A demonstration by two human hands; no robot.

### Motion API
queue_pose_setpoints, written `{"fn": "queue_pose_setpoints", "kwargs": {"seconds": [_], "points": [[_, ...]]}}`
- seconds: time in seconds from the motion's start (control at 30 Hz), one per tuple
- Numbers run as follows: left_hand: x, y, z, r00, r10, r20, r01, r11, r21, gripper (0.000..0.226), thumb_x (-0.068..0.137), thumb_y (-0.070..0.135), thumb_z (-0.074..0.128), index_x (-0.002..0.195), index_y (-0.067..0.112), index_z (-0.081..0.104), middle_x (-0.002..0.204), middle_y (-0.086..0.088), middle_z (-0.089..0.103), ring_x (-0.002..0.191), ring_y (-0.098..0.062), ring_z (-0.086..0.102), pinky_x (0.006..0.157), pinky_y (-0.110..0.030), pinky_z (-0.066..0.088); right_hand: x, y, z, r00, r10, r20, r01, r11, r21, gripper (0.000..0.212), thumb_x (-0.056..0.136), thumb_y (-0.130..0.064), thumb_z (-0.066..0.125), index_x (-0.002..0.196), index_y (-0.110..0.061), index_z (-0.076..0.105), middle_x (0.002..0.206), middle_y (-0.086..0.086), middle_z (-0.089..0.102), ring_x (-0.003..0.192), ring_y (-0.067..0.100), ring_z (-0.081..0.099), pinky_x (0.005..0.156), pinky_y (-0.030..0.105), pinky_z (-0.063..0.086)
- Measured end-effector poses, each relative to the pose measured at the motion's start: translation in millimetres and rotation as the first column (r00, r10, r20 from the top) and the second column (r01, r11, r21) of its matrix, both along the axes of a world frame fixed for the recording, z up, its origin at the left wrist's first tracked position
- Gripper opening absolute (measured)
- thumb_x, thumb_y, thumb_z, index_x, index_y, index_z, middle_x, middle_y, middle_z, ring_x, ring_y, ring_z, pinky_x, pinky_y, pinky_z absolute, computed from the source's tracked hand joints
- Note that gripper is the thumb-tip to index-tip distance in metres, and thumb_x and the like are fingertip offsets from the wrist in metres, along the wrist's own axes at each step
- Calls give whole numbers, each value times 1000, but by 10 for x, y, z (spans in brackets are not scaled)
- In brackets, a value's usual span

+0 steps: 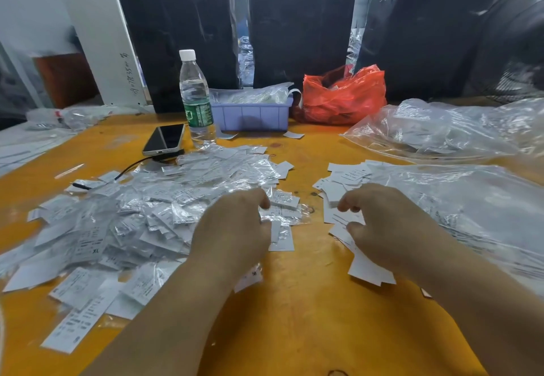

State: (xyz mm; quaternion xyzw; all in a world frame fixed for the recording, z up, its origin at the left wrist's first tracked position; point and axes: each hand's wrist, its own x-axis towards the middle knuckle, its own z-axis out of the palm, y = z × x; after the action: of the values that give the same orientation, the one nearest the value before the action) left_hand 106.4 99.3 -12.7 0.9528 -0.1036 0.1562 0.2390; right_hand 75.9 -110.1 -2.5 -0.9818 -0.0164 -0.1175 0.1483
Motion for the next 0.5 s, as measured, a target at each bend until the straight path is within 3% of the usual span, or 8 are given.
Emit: {"fn": "queue_pose_setpoints", "kwargs": {"seconds": [0.13,0.37,0.5], "points": [[10,-5,-28,990,-23,-138,25,1000,10,15,92,34,57,106,33,62,84,15,60,81,-8,59,70,-31,54,-4,-29,12,991,-46,-128,42,998,-38,44,92,-13,54,133,-29,52,132,-6,51,127,15,42,97,30,41],[11,-9,-7,996,-42,-74,40,999,-37,18,94,28,53,107,31,65,94,15,61,86,-8,59,73,-30,53,-8,-2,-45,987,-26,-160,21,999,-33,45,93,-14,53,133,-32,53,131,-5,54,118,16,52,92,31,47],[-33,-47,1,992,-110,-69,100,987,-127,20,94,21,52,102,32,67,88,17,59,71,-3,58,66,-29,54,-2,26,-47,993,34,-114,-31,999,27,41,93,-19,55,130,-36,54,130,-9,54,118,12,50,94,30,45]]}}
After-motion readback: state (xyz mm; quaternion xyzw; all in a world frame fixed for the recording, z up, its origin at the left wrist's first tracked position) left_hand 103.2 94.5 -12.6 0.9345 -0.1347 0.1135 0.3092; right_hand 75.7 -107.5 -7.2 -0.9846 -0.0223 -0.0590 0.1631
